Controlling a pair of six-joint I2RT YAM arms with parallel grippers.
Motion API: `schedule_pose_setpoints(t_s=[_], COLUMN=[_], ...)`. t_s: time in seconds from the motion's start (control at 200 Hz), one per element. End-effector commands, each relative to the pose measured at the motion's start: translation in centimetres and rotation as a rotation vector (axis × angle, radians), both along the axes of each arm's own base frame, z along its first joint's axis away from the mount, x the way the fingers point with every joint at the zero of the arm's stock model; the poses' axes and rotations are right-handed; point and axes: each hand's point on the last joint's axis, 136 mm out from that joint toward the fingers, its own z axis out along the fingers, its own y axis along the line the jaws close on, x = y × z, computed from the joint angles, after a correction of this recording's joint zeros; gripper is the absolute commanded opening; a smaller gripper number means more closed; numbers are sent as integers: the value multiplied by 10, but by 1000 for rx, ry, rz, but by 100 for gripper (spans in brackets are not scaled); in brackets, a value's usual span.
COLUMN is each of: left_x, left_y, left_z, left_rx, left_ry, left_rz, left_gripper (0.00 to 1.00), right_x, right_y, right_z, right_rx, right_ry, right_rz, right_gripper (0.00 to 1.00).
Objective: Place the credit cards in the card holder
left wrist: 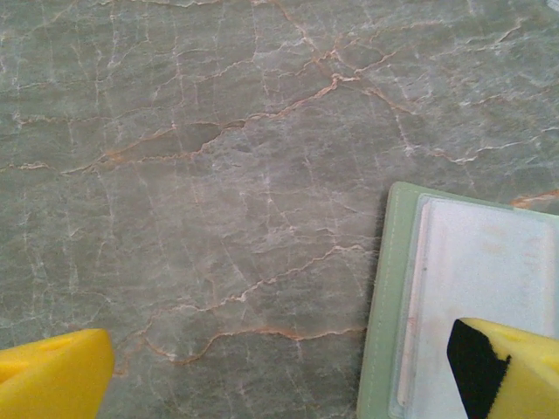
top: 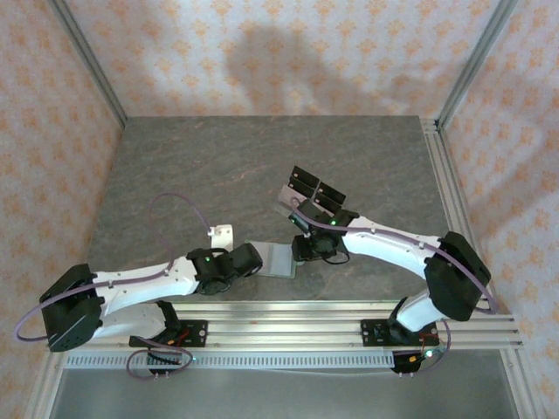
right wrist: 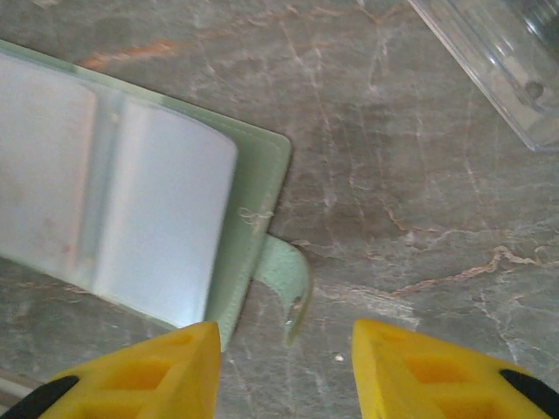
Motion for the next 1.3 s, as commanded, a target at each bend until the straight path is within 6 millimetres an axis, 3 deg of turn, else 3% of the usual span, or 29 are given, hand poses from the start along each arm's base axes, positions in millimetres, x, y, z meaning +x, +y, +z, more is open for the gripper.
schedule_pose_setpoints(t_s=[0.0, 0.135, 0.4, 0.711, 0.916, 1.171, 1.296], left_x=[9, 12, 15, 25, 31, 38, 37], left_y=[-6, -11, -31, -42, -46, -44, -45], left_z=[2, -7, -24, -32, -41, -46, -45], left_rx=[20, 40, 24, 56, 80, 100, 87], left_ry=[8, 38, 90, 104, 124, 143, 144], left_rz=[-21, -45, -108, -128, -137, -140, -142], left_gripper=[100, 100, 100, 100, 100, 100, 100], right_x=[4, 6, 19, 31, 26, 20, 23], right_y=[-3, 0, -6, -26, -42, -44, -39], right_z=[-14, -25, -30, -33, -34, -33, -22], right_rx=[-35, -43, -25, -19, -18, 17, 39], right_ry=[-2, 15, 27, 23, 22, 21, 13], right_rz=[-27, -23, -56, -131, -180, -210, -190], right_gripper=[43, 36, 0, 0, 0, 0, 28])
